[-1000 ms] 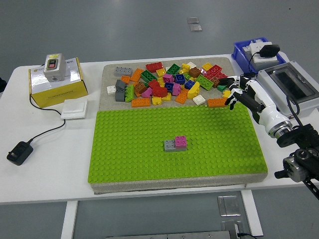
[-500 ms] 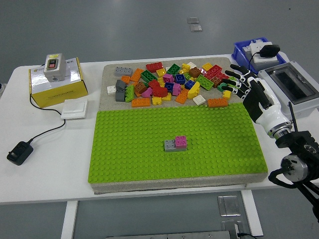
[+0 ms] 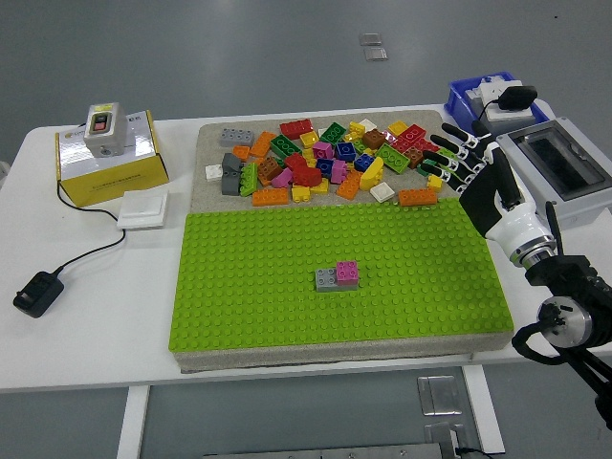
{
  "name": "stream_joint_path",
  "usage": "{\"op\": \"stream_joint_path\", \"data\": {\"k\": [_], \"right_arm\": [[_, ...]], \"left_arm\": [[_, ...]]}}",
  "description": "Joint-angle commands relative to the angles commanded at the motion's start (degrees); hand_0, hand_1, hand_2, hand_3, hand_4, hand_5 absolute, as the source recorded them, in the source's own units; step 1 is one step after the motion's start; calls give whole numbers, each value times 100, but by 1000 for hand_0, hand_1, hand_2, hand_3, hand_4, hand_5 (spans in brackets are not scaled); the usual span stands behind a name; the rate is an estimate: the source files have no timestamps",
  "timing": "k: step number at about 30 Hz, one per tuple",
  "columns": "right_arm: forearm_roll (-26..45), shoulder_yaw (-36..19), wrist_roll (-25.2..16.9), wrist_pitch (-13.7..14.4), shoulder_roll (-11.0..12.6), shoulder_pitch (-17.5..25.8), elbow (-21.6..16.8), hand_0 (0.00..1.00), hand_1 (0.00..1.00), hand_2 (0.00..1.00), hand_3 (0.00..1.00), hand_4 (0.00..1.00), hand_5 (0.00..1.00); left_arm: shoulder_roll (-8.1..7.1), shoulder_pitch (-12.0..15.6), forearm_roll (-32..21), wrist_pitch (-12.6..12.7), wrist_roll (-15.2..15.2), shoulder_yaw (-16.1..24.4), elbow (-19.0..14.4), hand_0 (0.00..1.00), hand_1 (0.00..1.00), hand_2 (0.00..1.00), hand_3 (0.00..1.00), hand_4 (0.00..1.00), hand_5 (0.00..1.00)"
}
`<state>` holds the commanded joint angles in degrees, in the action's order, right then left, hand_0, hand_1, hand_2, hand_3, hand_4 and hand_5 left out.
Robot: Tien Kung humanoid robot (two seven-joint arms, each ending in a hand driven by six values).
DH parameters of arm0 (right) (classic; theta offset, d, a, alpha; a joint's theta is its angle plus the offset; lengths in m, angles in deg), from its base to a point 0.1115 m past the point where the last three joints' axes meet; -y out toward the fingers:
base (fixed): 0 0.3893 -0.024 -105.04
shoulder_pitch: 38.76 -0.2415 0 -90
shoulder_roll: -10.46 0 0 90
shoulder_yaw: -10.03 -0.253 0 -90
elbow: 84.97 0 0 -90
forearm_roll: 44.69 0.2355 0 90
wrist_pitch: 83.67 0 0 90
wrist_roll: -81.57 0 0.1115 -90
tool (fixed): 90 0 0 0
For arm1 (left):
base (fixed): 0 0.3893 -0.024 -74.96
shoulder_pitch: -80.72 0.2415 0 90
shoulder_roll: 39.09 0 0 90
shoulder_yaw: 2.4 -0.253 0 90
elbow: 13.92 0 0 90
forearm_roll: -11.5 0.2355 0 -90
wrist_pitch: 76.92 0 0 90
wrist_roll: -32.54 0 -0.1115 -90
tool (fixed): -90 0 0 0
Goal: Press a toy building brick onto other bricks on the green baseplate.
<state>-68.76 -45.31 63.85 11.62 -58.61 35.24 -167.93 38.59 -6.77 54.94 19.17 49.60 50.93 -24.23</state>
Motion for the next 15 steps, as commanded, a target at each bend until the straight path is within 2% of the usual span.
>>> {"op": "stream_joint_path", "data": {"k": [15], "right_arm": [[-64, -36, 30, 47, 16, -5, -62, 751, 695, 740, 762, 697, 824]], "left_arm": [[-3, 9, -16, 0, 7, -2, 0, 650, 643, 589, 668, 361, 574]]}}
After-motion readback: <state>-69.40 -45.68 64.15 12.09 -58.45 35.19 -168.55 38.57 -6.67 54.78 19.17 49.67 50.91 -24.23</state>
